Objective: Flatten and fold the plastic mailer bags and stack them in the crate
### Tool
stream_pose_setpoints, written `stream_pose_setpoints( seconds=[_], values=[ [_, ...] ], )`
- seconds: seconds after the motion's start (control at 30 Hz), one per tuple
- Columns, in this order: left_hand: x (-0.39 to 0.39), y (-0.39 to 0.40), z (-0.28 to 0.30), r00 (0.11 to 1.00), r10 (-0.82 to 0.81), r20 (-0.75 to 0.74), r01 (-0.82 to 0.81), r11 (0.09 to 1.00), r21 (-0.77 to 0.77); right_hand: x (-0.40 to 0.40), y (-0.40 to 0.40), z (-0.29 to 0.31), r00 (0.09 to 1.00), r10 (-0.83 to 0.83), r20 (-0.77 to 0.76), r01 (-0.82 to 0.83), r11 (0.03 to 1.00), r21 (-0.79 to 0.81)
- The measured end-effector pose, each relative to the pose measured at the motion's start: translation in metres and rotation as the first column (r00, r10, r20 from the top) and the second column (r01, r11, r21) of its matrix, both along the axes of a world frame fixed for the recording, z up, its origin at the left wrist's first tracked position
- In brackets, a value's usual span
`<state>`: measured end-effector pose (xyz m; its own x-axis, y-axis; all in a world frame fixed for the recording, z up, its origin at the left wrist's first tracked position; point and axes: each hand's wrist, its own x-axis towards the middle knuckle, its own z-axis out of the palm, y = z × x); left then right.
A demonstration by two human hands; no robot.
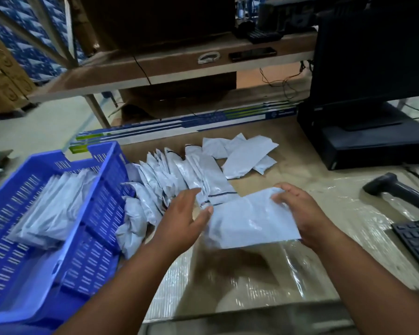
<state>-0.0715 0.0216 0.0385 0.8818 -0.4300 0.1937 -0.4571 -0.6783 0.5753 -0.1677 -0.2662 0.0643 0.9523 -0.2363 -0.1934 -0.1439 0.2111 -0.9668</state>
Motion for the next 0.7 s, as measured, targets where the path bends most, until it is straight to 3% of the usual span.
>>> stream_pose_setpoints(
  seconds=[0.03, 0.1, 0.2, 0.27, 0.4, 0.47, 0.63, 0.7],
  values=[
    [-0.003, -0.003, -0.006, 0.999, -0.033, -0.015, 0.033, 0.999, 0.018, -0.007, -0.010, -0.012, 0.995, -0.048, -0.084, 0.047, 0.999, -0.009],
    [-0.013, -0.008, -0.024, 0.996, -0.093, 0.002, 0.093, 0.993, 0.072, -0.020, -0.027, -0.039, 0.955, -0.124, -0.270, 0.062, 0.972, -0.226],
    [-0.027, -0.015, -0.049, 0.988, -0.153, 0.035, 0.148, 0.980, 0.130, -0.030, -0.038, -0.072, 0.903, -0.123, -0.412, -0.100, 0.873, -0.478],
    [-0.033, -0.015, -0.067, 0.979, -0.199, 0.049, 0.186, 0.964, 0.191, -0.029, -0.033, -0.085, 0.906, -0.095, -0.412, -0.180, 0.795, -0.579],
    [-0.040, 0.005, -0.100, 0.930, -0.347, 0.125, 0.283, 0.889, 0.361, -0.010, -0.006, -0.097, 0.915, 0.032, -0.403, -0.287, 0.753, -0.592],
    [-0.045, 0.020, -0.107, 0.935, -0.339, 0.106, 0.266, 0.865, 0.425, 0.002, 0.004, -0.101, 0.919, 0.069, -0.388, -0.325, 0.687, -0.649],
    [-0.056, 0.072, -0.105, 0.966, -0.244, 0.089, 0.196, 0.909, 0.367, 0.016, 0.009, -0.105, 0.906, 0.111, -0.408, -0.386, 0.611, -0.691],
    [-0.058, 0.083, -0.094, 0.960, -0.252, 0.120, 0.204, 0.927, 0.314, 0.016, 0.014, -0.101, 0.917, 0.099, -0.387, -0.384, 0.485, -0.786]
  ],
)
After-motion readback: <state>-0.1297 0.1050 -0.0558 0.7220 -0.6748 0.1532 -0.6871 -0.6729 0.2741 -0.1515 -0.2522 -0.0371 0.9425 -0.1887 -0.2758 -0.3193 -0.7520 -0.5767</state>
